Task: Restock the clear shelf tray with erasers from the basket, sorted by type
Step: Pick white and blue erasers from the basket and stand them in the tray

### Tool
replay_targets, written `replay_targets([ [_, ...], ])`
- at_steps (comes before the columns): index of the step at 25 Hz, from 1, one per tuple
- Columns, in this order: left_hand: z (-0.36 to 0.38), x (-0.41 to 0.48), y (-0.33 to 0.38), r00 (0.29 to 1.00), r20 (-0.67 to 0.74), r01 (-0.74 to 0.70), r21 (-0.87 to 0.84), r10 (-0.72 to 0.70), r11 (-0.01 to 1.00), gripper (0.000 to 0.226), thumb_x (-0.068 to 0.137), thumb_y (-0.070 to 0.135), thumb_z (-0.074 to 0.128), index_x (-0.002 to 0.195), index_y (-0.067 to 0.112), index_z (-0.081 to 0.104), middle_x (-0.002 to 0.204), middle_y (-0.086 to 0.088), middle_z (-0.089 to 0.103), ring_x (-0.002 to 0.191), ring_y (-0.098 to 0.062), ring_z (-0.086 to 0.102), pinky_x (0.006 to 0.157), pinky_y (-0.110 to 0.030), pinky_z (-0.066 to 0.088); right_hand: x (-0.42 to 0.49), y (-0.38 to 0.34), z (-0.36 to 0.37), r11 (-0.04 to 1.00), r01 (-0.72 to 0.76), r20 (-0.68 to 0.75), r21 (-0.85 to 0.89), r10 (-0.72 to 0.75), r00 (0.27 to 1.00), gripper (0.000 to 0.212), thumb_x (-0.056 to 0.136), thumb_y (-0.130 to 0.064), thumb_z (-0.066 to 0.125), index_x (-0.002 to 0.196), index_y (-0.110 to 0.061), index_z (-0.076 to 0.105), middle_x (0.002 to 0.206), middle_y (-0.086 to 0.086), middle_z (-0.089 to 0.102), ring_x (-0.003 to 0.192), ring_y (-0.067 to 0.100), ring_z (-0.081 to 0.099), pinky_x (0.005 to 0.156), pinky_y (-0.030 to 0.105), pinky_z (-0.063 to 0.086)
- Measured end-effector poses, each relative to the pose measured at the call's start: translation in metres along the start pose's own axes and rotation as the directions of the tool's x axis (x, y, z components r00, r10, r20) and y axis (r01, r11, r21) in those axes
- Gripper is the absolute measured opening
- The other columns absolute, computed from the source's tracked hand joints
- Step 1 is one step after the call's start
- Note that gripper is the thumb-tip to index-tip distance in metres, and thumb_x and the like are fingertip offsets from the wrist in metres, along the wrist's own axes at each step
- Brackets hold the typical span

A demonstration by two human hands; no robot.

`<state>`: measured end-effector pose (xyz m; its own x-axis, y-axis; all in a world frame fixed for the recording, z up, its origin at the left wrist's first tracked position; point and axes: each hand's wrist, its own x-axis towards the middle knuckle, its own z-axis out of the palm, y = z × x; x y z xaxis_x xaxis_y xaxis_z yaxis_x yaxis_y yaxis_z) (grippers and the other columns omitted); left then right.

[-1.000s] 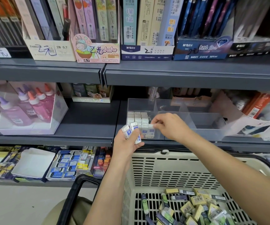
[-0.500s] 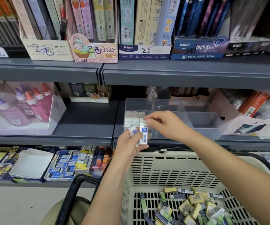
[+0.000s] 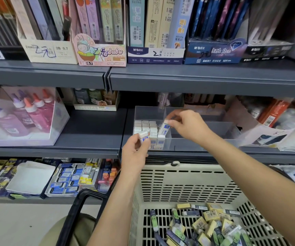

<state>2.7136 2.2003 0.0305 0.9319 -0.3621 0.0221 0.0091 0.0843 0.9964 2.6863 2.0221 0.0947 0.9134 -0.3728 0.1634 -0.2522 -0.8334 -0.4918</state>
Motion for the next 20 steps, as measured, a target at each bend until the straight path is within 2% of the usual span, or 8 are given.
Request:
replay_targets([
  [5,-0.001,0.005,-0.003,0.996,-0.071,0.059,-0.048,-0.062,0.997,0.021,0.088,0.008,0.06,0.106,0.019,0.059,0.094,0.004,0.066,0.081,-0.006,0.064,0.058,-0.012,0.049,-0.002,-0.002,0.026,0.997,0.012,0.105,-0.082,-0.004,0.994,0.013,0.09,-0.026,0.055,0.096,-0.026,0.068,0.09,-0.006,0.068,0.09,0.019,0.063,0.083,0.035,0.05],
  [8,0.0,0.005,-0.002,0.996,-0.061,0.069,-0.048,-0.072,0.996,0.028,0.087,0.002,0.059,0.096,0.029,0.057,0.097,0.005,0.066,0.083,-0.006,0.065,0.059,-0.012,0.05,-0.003,-0.001,0.034,0.978,0.081,0.135,-0.193,-0.055,0.989,0.024,0.095,-0.023,0.046,0.109,-0.023,0.066,0.114,-0.002,0.067,0.105,0.022,0.06,0.093,0.038,0.045],
  [11,0.0,0.005,-0.002,0.996,-0.038,0.083,-0.038,-0.085,0.996,0.031,0.086,0.0,0.057,0.096,0.03,0.06,0.1,0.004,0.067,0.088,-0.008,0.066,0.062,-0.013,0.051,-0.005,0.001,0.029,0.967,0.124,0.139,-0.223,-0.094,0.986,0.028,0.096,-0.024,0.044,0.116,-0.025,0.064,0.119,-0.002,0.065,0.111,0.021,0.057,0.096,0.038,0.043],
  [13,0.0,0.004,-0.002,0.997,-0.019,0.08,-0.015,-0.08,0.997,0.03,0.086,0.001,0.057,0.101,0.026,0.064,0.1,0.005,0.068,0.089,-0.008,0.066,0.063,-0.014,0.051,-0.008,-0.002,0.025,0.972,0.148,0.076,-0.182,-0.136,0.988,0.028,0.095,-0.025,0.047,0.117,-0.023,0.064,0.116,-0.001,0.065,0.106,0.016,0.058,0.092,0.033,0.045],
  [14,0.001,0.003,-0.001,0.998,-0.007,0.07,-0.002,-0.07,0.998,0.031,0.086,0.001,0.058,0.101,0.028,0.065,0.099,0.006,0.069,0.089,-0.006,0.066,0.065,-0.015,0.052,-0.011,-0.004,0.023,0.984,0.149,0.057,-0.096,-0.144,0.988,0.027,0.094,-0.027,0.049,0.116,-0.022,0.064,0.112,-0.002,0.066,0.099,0.009,0.058,0.087,0.026,0.045],
  [16,0.001,0.001,0.0,0.999,0.026,0.044,0.012,-0.044,0.999,0.036,0.086,0.001,0.059,0.094,0.036,0.065,0.098,0.009,0.069,0.085,0.0,0.066,0.067,-0.017,0.053,-0.018,-0.01,0.02,0.986,0.135,0.088,0.096,-0.144,0.986,0.025,0.092,-0.028,0.054,0.112,-0.021,0.066,0.095,-0.009,0.067,0.078,-0.007,0.054,0.072,0.008,0.04],
  [17,0.001,0.001,0.001,0.999,0.045,0.031,0.012,-0.031,0.999,0.038,0.086,0.001,0.06,0.091,0.038,0.065,0.098,0.008,0.069,0.083,0.001,0.065,0.066,-0.016,0.052,-0.021,-0.013,0.017,0.981,0.126,0.113,0.15,-0.144,0.983,0.022,0.091,-0.028,0.056,0.108,-0.021,0.068,0.086,-0.014,0.065,0.07,-0.011,0.053,0.065,0.004,0.037],
  [20,0.003,0.0,0.002,0.997,0.081,0.011,0.035,-0.013,0.999,0.033,0.086,0.002,0.061,0.098,0.031,0.067,0.098,0.007,0.07,0.083,0.0,0.065,0.07,-0.017,0.053,-0.026,-0.016,0.01,0.974,0.109,0.152,0.196,-0.141,0.978,0.016,0.088,-0.029,0.06,0.099,-0.022,0.069,0.073,-0.018,0.062,0.063,-0.011,0.053,0.059,0.005,0.038],
])
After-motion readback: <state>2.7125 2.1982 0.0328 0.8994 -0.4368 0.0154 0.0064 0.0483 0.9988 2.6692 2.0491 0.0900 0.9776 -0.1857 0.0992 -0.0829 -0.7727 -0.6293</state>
